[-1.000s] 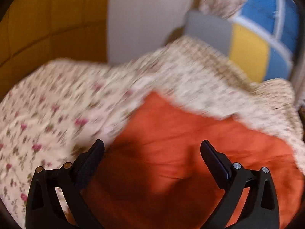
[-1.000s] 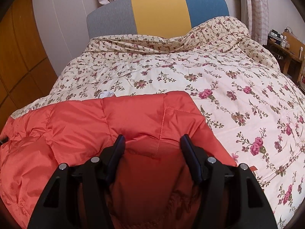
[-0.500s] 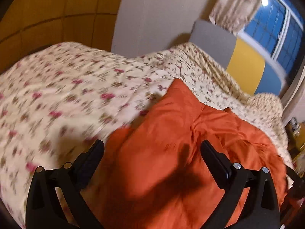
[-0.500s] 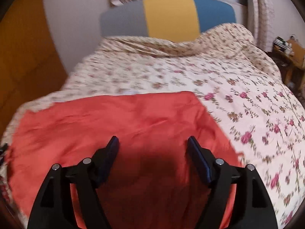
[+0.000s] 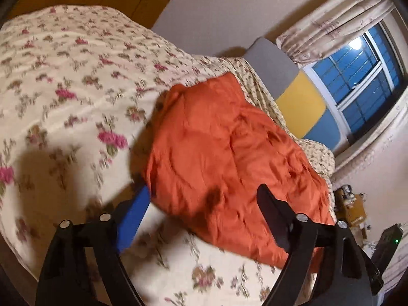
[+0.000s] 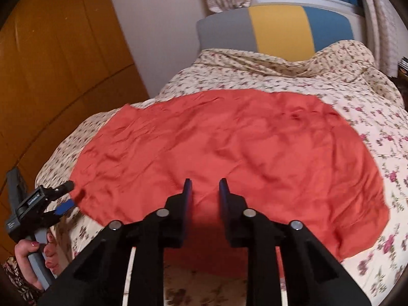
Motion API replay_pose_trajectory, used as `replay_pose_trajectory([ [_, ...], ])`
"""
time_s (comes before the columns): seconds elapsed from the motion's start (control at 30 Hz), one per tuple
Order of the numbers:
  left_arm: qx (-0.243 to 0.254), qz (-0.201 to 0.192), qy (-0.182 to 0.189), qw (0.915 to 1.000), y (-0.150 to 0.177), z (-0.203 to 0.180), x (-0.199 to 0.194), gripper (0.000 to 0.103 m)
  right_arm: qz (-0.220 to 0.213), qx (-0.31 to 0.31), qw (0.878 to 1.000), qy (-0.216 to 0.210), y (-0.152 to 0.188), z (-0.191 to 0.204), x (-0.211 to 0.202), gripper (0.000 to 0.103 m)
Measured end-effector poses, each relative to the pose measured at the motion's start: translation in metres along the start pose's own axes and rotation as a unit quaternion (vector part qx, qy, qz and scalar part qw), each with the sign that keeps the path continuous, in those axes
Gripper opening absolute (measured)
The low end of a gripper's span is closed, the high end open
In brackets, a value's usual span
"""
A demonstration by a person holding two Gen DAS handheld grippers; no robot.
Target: Fold large clothes
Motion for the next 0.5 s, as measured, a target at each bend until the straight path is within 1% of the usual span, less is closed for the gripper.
replay_pose_trajectory([
  [0.03,-0.006,0.012,0.011,0.9999,0.005,0.0,0.002,0.072,0.007,-0.002,1.0,-0.004,0.002,0.005,0.006,0.018],
  [0.1,-0.014,0.032,0.032,0.9989,0.015,-0.006,0.004,0.072,0.013,-0.011,1.0,0.0,0.003,0.011,0.016,0.017],
  [0.13,-0.011,0.033,0.039,0.9986,0.017,-0.009,0.005,0.072,0.024,-0.017,1.0,0.008,0.005,0.013,0.026,0.017],
  [0.23,-0.016,0.032,0.042,0.9985,0.019,-0.012,0.011,0.072,0.049,-0.026,0.998,0.027,0.015,0.006,0.055,0.017],
  [0.3,-0.038,0.043,0.051,0.997,0.017,-0.01,0.022,0.072,0.049,-0.048,0.997,0.04,0.019,0.007,0.064,0.016],
  [0.37,-0.048,0.039,0.054,0.9966,0.011,-0.01,0.028,0.072,0.044,-0.056,0.996,0.045,0.022,0.007,0.069,0.016],
  [0.5,-0.053,0.017,0.053,0.9971,0.001,-0.016,0.039,0.072,0.041,-0.046,0.998,0.034,0.024,0.003,0.072,0.016],
])
Point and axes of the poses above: each gripper's, at about its wrist camera, not at the fingertips, and x roughly the way its jaws point, z to its left, y to its underside, the point moved 7 cm from there along x, roughly the way its jaws point, and after that the axes turned 4 degrees about z, right-handed, at the moved point
